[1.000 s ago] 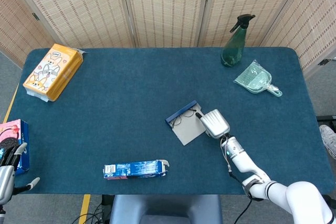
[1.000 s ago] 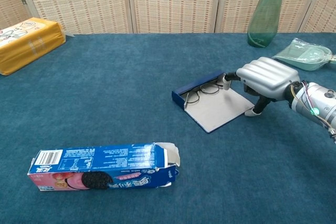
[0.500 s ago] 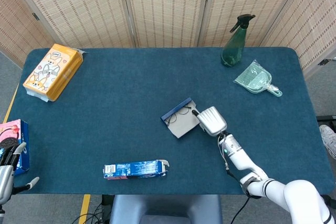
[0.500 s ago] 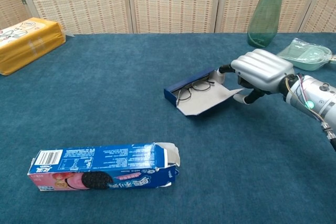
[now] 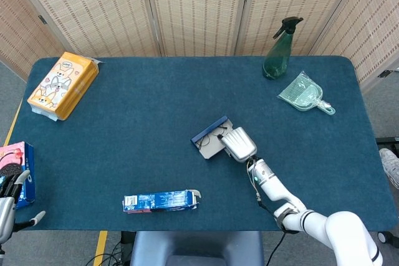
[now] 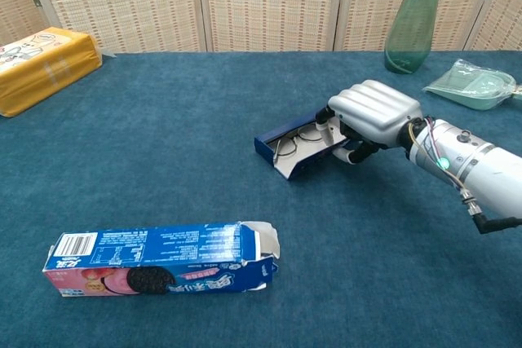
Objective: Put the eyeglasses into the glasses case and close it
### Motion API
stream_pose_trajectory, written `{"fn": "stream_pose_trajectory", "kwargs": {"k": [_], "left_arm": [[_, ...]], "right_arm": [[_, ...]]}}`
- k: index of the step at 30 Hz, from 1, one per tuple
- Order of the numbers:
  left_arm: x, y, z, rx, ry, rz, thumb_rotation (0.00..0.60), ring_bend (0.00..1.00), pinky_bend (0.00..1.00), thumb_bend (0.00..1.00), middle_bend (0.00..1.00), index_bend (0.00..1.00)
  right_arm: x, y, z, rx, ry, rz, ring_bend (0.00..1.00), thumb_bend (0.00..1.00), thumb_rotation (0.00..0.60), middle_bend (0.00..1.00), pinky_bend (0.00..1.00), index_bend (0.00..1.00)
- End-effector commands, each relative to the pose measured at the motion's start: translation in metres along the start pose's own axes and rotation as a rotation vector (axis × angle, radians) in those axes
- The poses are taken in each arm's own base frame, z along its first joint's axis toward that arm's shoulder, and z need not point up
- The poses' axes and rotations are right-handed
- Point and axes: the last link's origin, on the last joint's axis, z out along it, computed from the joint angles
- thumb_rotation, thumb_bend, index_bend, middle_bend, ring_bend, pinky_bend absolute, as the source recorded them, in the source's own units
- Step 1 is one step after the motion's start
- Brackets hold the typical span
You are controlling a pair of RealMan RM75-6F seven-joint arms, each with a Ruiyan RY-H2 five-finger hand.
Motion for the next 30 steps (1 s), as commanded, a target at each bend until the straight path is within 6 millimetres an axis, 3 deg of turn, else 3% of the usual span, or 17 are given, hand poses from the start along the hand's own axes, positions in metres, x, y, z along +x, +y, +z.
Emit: {"fn": "stream_pose_trajectory", "kwargs": {"k": [1, 7, 20, 30], "left_arm": [[0.0, 0.0, 0.0, 0.0, 0.0, 0.0, 0.6, 0.11, 0.28, 0.16, 0.14, 0.09], [-0.001, 0.002, 0.001, -0.009, -0.002, -0.003, 0.6, 0.11, 0.28, 0.16, 0.14, 0.09], [-0.003, 0.008, 0.005, -0.028, -0.01, -0.005, 0.6, 0.11, 0.28, 0.16, 0.14, 0.09], [-0.006, 0.01, 0.01, -0.037, -0.022, -0.008, 0.6, 0.11, 0.28, 0.16, 0.14, 0.09]], "right_arm": [[0.0, 0.001, -0.001, -0.001, -0.001, -0.002, 1.0, 0.4, 0.6, 1.0, 1.0, 0.6], [0.0, 0.009, -0.012, 0.002, -0.001, -0.009, 1.0, 0.44, 0.6, 1.0, 1.0, 0.69], [0.02, 0.025, -0.072, 0.037, -0.035, -0.042, 1.0, 0.44, 0.6, 1.0, 1.0, 0.72], [0.036, 0.009, -0.043, 0.064, -0.032, -0.084, 1.0, 0.44, 0.6, 1.0, 1.0, 0.72]]}}
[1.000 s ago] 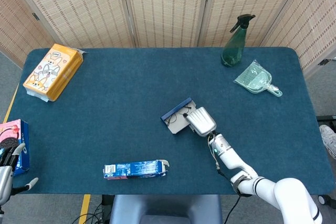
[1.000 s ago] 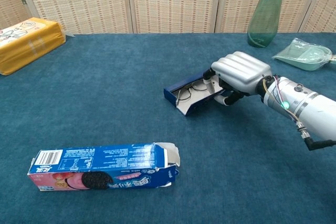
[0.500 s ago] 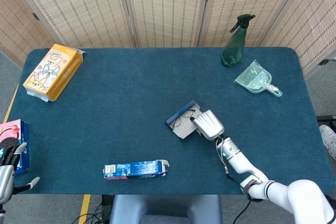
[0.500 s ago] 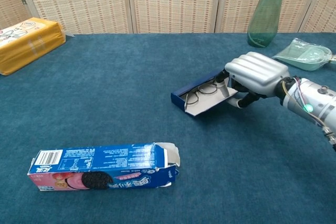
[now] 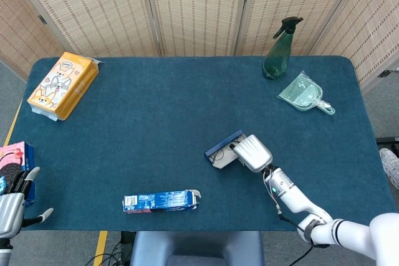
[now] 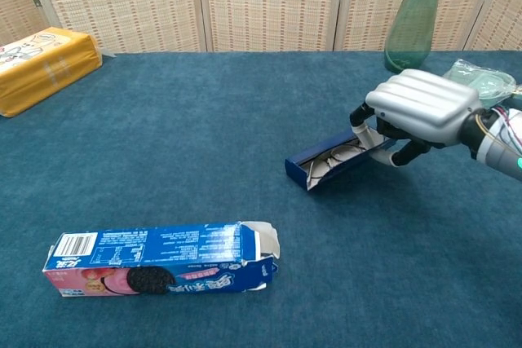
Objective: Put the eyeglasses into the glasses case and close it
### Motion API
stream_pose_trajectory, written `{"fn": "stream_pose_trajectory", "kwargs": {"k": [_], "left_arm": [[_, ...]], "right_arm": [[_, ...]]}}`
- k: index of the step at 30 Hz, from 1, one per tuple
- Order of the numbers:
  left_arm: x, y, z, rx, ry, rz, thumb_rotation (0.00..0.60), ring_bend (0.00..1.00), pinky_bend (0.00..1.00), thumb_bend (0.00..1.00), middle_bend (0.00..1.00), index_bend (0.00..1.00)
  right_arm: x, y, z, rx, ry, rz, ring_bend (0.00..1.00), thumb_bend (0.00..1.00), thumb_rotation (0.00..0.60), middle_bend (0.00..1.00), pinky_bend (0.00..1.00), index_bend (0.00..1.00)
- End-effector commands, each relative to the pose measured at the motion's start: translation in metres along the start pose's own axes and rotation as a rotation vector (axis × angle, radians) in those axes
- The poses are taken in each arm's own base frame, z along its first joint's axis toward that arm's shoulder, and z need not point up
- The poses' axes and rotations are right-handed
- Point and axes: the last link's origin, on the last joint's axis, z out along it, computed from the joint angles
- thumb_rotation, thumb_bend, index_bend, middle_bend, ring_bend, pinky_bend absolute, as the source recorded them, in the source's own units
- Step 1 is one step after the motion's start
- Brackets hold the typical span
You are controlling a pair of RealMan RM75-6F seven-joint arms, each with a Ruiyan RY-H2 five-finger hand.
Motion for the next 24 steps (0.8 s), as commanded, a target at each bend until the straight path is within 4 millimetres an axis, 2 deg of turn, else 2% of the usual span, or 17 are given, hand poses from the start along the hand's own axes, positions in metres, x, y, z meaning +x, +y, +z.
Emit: {"fn": "stream_pose_trajectory", "kwargs": {"k": [1, 21, 22, 24], "left_arm": [[0.0, -0.002, -0.001, 0.007, -0.003, -0.002, 0.6, 0.11, 0.28, 0.16, 0.14, 0.09], [0.003, -0.006, -0.008, 0.024, -0.004, -0.004, 0.6, 0.11, 0.28, 0.16, 0.14, 0.09], [0.003, -0.006, -0.008, 0.024, -0.005, -0.004, 0.6, 0.11, 0.28, 0.16, 0.14, 0.09], [0.003, -0.006, -0.008, 0.024, -0.005, -0.003, 0.6, 0.11, 0.28, 0.16, 0.14, 0.09]], "right_arm": [[0.003, -0.007, 0.014, 0.01, -0.003, -0.009, 1.0, 0.44, 0.6, 1.0, 1.0, 0.72], [0.012, -0.036, 0.073, 0.014, -0.003, -0.038, 1.0, 0.44, 0.6, 1.0, 1.0, 0.72], [0.012, -0.037, 0.076, 0.012, -0.006, -0.039, 1.0, 0.44, 0.6, 1.0, 1.0, 0.71], [0.011, -0.04, 0.08, 0.01, -0.011, -0.042, 1.0, 0.45, 0.6, 1.0, 1.0, 0.62]]}}
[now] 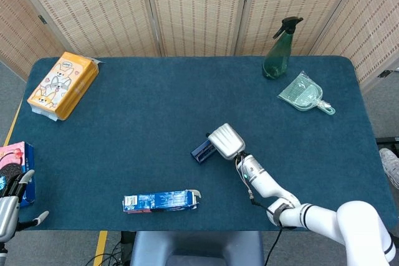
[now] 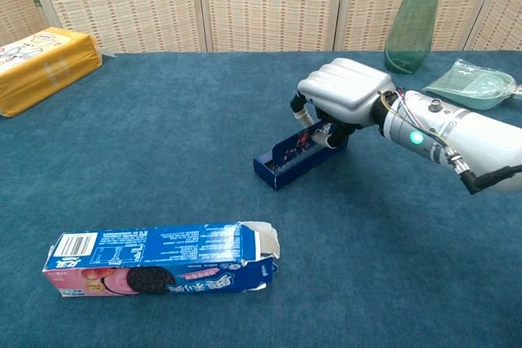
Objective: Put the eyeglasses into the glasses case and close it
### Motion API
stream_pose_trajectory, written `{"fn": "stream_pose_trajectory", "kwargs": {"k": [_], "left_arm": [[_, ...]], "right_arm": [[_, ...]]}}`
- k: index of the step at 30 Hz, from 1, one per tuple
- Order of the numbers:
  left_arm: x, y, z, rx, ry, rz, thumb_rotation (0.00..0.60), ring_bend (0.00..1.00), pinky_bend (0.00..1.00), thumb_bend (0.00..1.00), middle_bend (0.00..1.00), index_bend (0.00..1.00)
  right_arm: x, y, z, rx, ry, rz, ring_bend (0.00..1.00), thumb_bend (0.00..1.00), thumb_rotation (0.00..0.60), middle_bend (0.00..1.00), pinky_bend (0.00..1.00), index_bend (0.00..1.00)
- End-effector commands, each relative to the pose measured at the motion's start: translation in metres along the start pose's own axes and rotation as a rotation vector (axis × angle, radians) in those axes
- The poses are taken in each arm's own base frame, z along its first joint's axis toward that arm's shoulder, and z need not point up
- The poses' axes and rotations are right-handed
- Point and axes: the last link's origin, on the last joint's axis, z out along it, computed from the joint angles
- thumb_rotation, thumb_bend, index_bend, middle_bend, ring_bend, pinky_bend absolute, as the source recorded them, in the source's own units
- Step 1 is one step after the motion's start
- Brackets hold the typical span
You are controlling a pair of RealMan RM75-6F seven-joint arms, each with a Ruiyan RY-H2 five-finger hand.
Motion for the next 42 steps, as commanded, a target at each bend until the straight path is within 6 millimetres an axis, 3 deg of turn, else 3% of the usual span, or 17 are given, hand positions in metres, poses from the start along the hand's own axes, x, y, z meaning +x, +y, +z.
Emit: {"fn": "stream_pose_trajectory", "kwargs": {"k": [1, 5, 9, 13, 20, 25, 35, 37, 39, 42], "left_arm": [[0.0, 0.0, 0.0, 0.001, 0.0, 0.0, 0.6, 0.11, 0.28, 0.16, 0.14, 0.09], [0.0, 0.001, -0.001, 0.0, 0.0, -0.001, 0.6, 0.11, 0.28, 0.16, 0.14, 0.09], [0.001, 0.0, -0.002, 0.003, 0.002, 0.0, 0.6, 0.11, 0.28, 0.16, 0.14, 0.09], [0.002, -0.001, -0.003, 0.008, 0.003, 0.003, 0.6, 0.11, 0.28, 0.16, 0.14, 0.09], [0.002, 0.0, -0.002, 0.006, 0.001, 0.005, 0.6, 0.11, 0.28, 0.16, 0.14, 0.09], [0.001, 0.004, -0.001, -0.006, -0.004, 0.004, 0.6, 0.11, 0.28, 0.16, 0.14, 0.09], [0.0, 0.001, -0.001, 0.004, -0.008, 0.005, 0.6, 0.11, 0.28, 0.16, 0.14, 0.09], [0.0, 0.001, -0.002, 0.008, -0.008, 0.004, 0.6, 0.11, 0.28, 0.16, 0.14, 0.09], [-0.001, 0.0, -0.002, 0.01, -0.009, 0.003, 0.6, 0.11, 0.28, 0.16, 0.14, 0.09], [-0.001, -0.001, -0.002, 0.011, -0.011, 0.002, 0.6, 0.11, 0.28, 0.16, 0.14, 0.09]], "right_arm": [[-0.001, -0.003, 0.006, -0.005, -0.007, -0.004, 1.0, 0.45, 0.6, 1.0, 1.0, 0.55], [-0.006, -0.007, 0.015, -0.02, -0.032, -0.018, 1.0, 0.45, 0.6, 1.0, 1.0, 0.35], [-0.009, -0.008, 0.021, -0.039, -0.037, -0.027, 1.0, 0.45, 0.6, 1.0, 1.0, 0.22], [-0.007, -0.004, 0.022, -0.053, -0.027, 0.001, 1.0, 0.45, 0.6, 1.0, 1.0, 0.17], [0.007, 0.008, 0.01, -0.022, -0.032, 0.052, 1.0, 0.44, 0.6, 1.0, 1.0, 0.17], [0.005, 0.014, 0.001, 0.0, -0.113, 0.023, 1.0, 0.38, 0.6, 0.99, 1.0, 0.17], [-0.006, 0.001, 0.014, 0.005, -0.197, -0.013, 1.0, 0.36, 0.6, 0.99, 1.0, 0.18], [-0.006, 0.0, 0.018, -0.005, -0.196, -0.014, 1.0, 0.36, 0.6, 1.0, 1.0, 0.25], [-0.005, -0.001, 0.022, -0.015, -0.188, -0.011, 1.0, 0.38, 0.6, 1.0, 1.0, 0.4], [-0.006, -0.002, 0.024, -0.022, -0.189, -0.001, 1.0, 0.39, 0.6, 1.0, 1.0, 0.47]]}}
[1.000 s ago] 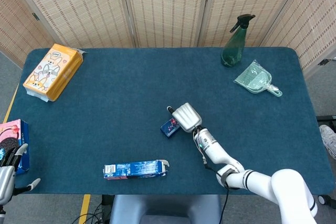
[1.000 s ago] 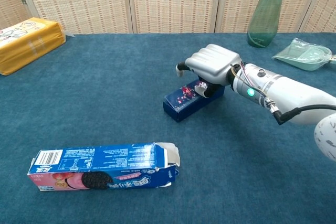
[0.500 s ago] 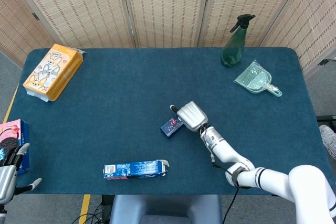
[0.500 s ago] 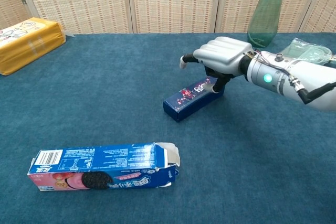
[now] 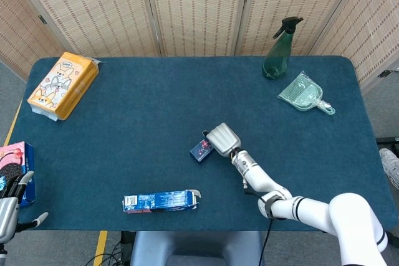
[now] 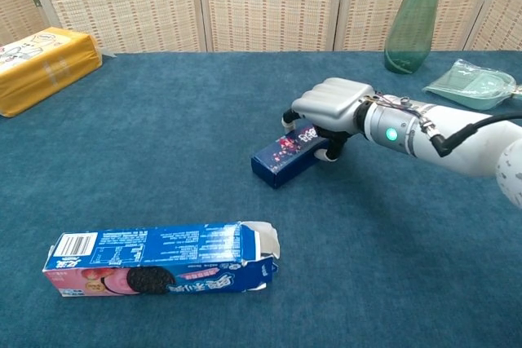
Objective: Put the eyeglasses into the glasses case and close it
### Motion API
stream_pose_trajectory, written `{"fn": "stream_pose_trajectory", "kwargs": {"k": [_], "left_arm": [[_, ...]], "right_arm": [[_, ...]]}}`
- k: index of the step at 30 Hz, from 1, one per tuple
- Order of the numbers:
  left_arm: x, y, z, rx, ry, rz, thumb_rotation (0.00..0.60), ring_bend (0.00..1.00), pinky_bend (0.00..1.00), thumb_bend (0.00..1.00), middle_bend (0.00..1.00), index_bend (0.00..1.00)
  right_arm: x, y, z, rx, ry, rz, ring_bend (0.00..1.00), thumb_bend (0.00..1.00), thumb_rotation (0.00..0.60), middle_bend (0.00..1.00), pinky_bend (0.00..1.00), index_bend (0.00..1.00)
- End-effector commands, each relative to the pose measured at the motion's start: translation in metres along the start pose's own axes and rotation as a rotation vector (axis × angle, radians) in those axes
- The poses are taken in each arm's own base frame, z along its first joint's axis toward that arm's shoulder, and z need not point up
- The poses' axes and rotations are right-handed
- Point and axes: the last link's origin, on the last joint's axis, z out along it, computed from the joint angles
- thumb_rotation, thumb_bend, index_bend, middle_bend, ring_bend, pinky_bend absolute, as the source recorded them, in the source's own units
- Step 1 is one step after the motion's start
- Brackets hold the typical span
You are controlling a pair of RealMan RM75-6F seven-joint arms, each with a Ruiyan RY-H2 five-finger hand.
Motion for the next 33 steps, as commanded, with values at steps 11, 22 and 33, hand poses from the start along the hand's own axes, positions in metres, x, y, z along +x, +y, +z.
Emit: {"fn": "stream_pose_trajectory", "kwargs": {"k": [11, 22, 33], "left_arm": [[0.001, 0.004, 0.003, -0.017, 0.007, -0.004, 0.6, 0.11, 0.28, 0.16, 0.14, 0.09], [0.004, 0.01, 0.009, -0.04, 0.054, -0.013, 0.6, 0.11, 0.28, 0.16, 0.14, 0.09], [0.01, 0.019, 0.018, -0.063, 0.085, -0.013, 0.6, 0.11, 0.28, 0.16, 0.14, 0.09]], "right_arm": [[0.009, 0.008, -0.01, -0.017, 0.038, 0.054, 1.0, 0.3, 0.6, 0.94, 1.0, 0.0], [0.024, 0.053, -0.079, -0.138, 0.183, 0.119, 0.65, 0.32, 0.6, 0.54, 0.8, 0.0], [0.017, 0.1, -0.197, -0.296, 0.281, 0.17, 0.42, 0.33, 0.6, 0.4, 0.63, 0.03]]}}
